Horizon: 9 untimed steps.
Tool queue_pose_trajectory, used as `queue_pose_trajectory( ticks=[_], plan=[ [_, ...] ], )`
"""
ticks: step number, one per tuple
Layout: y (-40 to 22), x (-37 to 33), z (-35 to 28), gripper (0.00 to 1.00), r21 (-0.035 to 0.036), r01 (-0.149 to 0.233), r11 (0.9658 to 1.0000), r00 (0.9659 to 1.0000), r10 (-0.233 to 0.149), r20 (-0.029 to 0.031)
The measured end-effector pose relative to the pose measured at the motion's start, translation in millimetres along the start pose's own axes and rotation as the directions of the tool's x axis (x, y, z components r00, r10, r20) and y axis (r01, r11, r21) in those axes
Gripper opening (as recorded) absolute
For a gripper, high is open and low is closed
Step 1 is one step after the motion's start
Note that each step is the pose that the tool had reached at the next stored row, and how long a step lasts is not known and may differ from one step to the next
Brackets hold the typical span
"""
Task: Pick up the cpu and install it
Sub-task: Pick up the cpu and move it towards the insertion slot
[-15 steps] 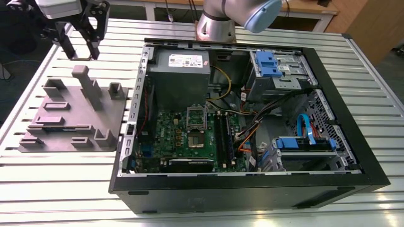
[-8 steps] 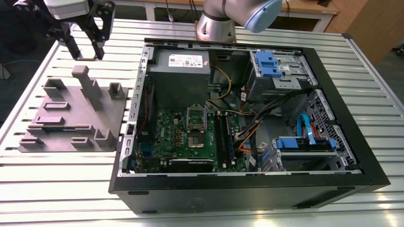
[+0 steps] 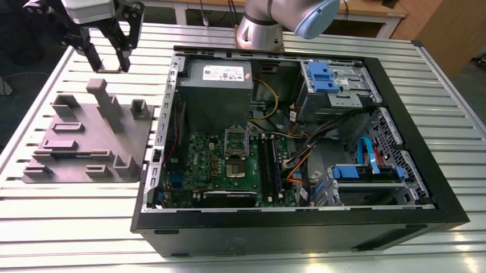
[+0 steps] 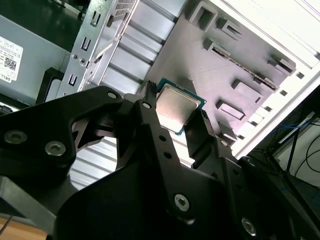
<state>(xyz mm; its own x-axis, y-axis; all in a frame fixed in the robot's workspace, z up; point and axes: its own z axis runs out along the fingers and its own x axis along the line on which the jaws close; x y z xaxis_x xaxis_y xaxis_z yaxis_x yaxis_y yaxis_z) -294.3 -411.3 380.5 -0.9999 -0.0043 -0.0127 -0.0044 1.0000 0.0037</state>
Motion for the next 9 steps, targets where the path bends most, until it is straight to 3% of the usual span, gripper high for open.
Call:
queue_pose_trajectory(
  ticks=[9],
  plan=[
    [0.0, -0.3, 0.0, 0.47, -0.0001, 0.000, 1.0000, 1.0000, 0.000, 0.0000]
  ],
)
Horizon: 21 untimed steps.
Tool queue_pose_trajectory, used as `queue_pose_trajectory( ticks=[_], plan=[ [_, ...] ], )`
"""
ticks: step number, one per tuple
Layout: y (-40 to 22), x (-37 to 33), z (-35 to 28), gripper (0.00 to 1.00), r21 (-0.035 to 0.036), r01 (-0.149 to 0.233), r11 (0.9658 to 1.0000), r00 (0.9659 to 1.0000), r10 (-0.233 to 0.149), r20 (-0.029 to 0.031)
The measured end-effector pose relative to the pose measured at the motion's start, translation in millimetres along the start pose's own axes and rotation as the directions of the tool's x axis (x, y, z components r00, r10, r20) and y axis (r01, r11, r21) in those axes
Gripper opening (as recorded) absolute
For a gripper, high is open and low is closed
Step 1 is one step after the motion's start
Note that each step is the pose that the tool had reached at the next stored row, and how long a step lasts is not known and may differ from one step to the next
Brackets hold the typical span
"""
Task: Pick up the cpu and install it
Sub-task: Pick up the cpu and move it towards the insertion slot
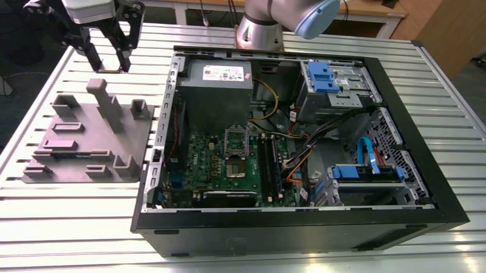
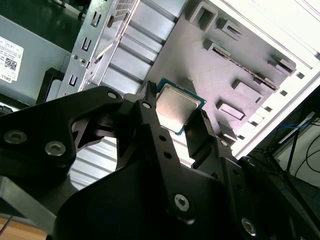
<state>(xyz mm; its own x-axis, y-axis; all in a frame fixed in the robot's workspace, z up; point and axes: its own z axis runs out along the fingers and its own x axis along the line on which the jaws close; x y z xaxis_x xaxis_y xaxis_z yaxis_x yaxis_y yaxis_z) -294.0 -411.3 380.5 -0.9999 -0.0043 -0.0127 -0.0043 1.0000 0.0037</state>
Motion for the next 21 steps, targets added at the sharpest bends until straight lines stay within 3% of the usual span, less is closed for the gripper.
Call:
queue_pose_trajectory(
  ticks=[13, 21],
  plan=[
    [-10.6, -1.1, 0.1, 0.47, 0.0000, -0.001, 1.0000, 1.0000, 0.001, 0.0001],
    [-11.3, -14.1, 0.2, 0.47, 0.0000, -0.001, 1.0000, 1.0000, 0.001, 0.0000]
  ],
)
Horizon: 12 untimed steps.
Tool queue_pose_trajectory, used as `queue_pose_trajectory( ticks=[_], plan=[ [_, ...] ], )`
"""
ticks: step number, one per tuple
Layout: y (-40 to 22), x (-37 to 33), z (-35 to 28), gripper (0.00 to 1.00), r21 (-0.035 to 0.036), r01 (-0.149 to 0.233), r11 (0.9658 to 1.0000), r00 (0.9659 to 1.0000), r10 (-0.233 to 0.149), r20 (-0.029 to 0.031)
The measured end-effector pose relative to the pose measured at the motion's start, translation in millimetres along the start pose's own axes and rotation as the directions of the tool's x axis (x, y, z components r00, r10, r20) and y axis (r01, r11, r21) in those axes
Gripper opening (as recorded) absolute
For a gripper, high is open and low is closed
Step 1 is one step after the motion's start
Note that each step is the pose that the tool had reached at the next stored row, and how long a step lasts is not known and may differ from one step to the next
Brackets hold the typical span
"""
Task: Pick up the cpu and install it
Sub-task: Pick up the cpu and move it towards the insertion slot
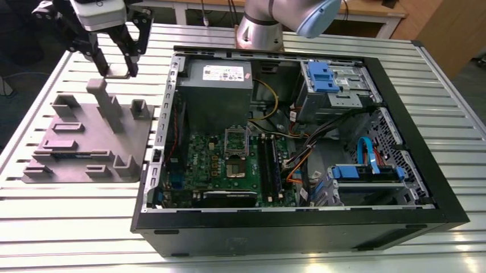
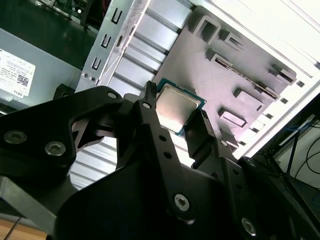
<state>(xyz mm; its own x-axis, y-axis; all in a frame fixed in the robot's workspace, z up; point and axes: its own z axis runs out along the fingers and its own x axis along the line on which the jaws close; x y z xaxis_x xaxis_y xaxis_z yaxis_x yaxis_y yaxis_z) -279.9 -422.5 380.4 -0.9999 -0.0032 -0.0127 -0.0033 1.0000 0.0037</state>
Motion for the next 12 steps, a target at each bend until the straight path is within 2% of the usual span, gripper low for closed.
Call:
queue_pose_trajectory(
  ticks=[2, 12],
  plan=[
    [0.0, -1.9, 0.1, 0.47, 0.0000, 0.000, 1.0000, 1.0000, 0.000, 0.0001],
    [-0.1, -2.1, 0.0, 0.47, 0.0000, 0.000, 1.0000, 1.0000, 0.000, 0.0000]
  ],
)
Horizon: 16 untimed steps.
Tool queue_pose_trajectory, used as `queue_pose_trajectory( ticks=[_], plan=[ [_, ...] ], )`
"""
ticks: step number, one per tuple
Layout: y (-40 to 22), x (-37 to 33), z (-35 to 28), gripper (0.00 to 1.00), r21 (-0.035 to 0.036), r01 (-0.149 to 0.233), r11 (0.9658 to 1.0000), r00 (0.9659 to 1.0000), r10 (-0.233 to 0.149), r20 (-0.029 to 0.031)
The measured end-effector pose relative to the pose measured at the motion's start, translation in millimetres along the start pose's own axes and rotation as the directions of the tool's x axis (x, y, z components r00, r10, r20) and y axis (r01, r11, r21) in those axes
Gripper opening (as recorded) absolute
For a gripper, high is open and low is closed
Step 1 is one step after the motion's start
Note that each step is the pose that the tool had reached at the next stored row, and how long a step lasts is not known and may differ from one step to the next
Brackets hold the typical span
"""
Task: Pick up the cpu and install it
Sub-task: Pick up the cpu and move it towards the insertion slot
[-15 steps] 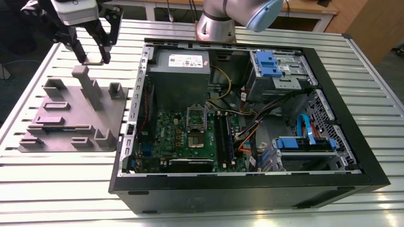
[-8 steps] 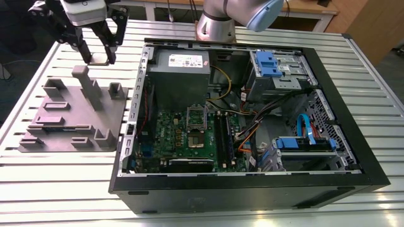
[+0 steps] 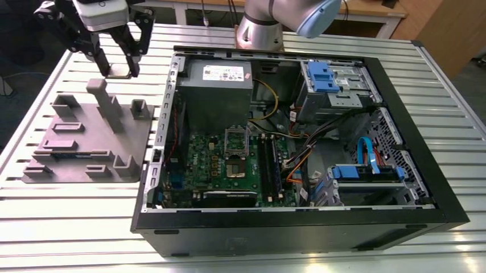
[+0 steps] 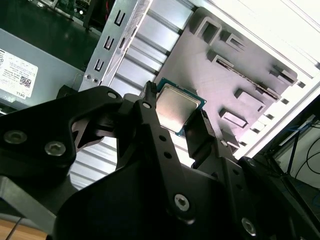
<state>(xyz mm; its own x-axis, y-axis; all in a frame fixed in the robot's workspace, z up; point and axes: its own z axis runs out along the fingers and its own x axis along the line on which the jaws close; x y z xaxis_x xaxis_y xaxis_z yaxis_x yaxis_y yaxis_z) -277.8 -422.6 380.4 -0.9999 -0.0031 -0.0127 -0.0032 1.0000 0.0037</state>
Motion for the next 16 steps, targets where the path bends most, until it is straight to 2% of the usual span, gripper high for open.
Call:
queue_pose_trajectory(
  ticks=[3, 8, 11, 16],
  plan=[
    [-3.1, 0.0, 0.0, 0.47, 0.0002, 0.000, 1.0000, 1.0000, 0.000, 0.0000],
    [-12.4, 0.0, 0.0, 0.47, 0.0002, 0.000, 1.0000, 1.0000, 0.000, 0.0000],
    [-12.9, -1.5, 0.0, 0.47, 0.0001, 0.000, 1.0000, 1.0000, 0.000, 0.0001],
    [-13.1, -8.0, 0.1, 0.47, -0.0001, 0.000, 1.0000, 1.0000, 0.000, -0.0001]
  ],
)
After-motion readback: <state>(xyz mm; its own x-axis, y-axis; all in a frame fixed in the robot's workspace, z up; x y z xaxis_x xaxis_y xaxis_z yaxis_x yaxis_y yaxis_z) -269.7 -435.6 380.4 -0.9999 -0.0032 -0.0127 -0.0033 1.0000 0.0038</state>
